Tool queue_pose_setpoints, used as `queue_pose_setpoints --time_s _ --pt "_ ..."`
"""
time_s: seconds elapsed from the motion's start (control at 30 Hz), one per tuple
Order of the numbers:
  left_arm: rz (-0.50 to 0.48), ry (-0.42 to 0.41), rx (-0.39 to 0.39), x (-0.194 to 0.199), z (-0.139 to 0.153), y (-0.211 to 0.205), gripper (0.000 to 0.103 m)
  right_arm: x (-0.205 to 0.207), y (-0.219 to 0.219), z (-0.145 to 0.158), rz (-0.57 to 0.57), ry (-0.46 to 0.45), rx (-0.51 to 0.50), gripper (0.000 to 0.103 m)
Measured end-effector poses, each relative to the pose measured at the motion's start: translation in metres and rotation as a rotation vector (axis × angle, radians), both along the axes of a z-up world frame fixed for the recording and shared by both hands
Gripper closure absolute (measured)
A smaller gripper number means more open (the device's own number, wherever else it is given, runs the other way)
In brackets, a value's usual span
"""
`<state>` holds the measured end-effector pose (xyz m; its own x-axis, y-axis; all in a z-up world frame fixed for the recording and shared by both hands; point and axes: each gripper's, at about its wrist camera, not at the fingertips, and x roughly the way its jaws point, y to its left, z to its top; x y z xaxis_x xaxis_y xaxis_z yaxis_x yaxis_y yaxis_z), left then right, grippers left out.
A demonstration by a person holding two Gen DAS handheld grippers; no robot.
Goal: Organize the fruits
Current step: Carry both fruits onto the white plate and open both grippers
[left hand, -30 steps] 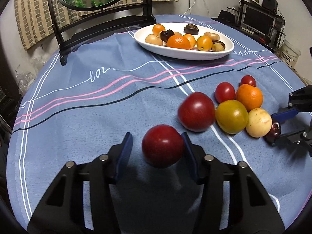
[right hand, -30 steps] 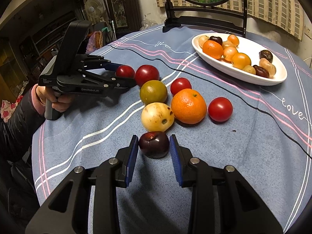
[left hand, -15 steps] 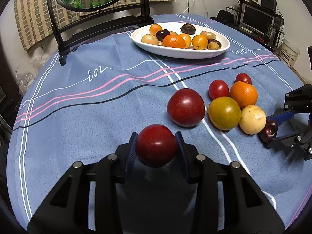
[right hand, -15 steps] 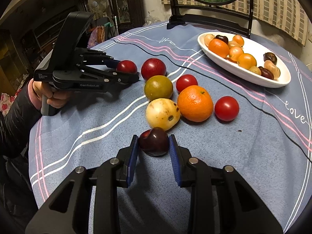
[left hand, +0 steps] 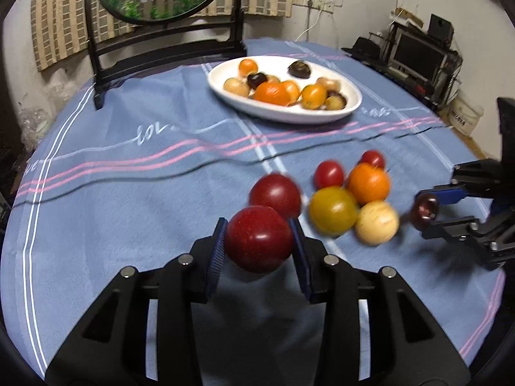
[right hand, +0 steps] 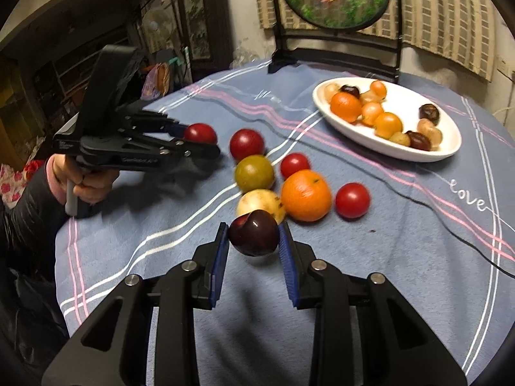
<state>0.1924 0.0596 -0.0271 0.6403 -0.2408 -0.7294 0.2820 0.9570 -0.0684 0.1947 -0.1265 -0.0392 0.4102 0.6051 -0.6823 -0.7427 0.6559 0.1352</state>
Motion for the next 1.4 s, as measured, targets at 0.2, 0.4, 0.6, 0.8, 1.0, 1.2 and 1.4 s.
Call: queue_pose_setpoints --time_s 0.2,0.4,0.6,0.8,1.0,1.2,1.4 --pt "-0.029 -0.058 -0.005 0.037 0.04 -0.027 0.064 0.027 -0.03 0.017 -0.187 -0.066 0.113 0.071" --pt "0.017 -0.09 -0.022 0.101 0.058 -0.056 0.064 0.07 -0.053 0.03 -0.354 -0.132 0.191 0.071" --pt "0.024 -0.09 -0.015 0.157 0.057 -0.084 0.064 0.121 -0.06 0.024 -0.472 -0.139 0.221 0.071" --pt "0.042 -0.032 0.05 0.201 0.038 -0.105 0.064 0.166 -0.05 0.011 -0.489 -0.129 0.181 0.072" --pt "0.081 -0.031 0.055 0.21 0.033 -0.109 0.033 0.186 -0.046 0.001 -0.457 -0.067 0.168 0.065" --pt "0.106 -0.153 0.089 0.166 0.061 -0.099 0.008 0.171 -0.051 0.015 -0.444 -0.081 0.203 0.043" --pt "0.174 -0.2 0.071 0.098 0.074 -0.06 0.003 0.145 -0.051 0.023 -0.411 -0.05 0.221 0.043"
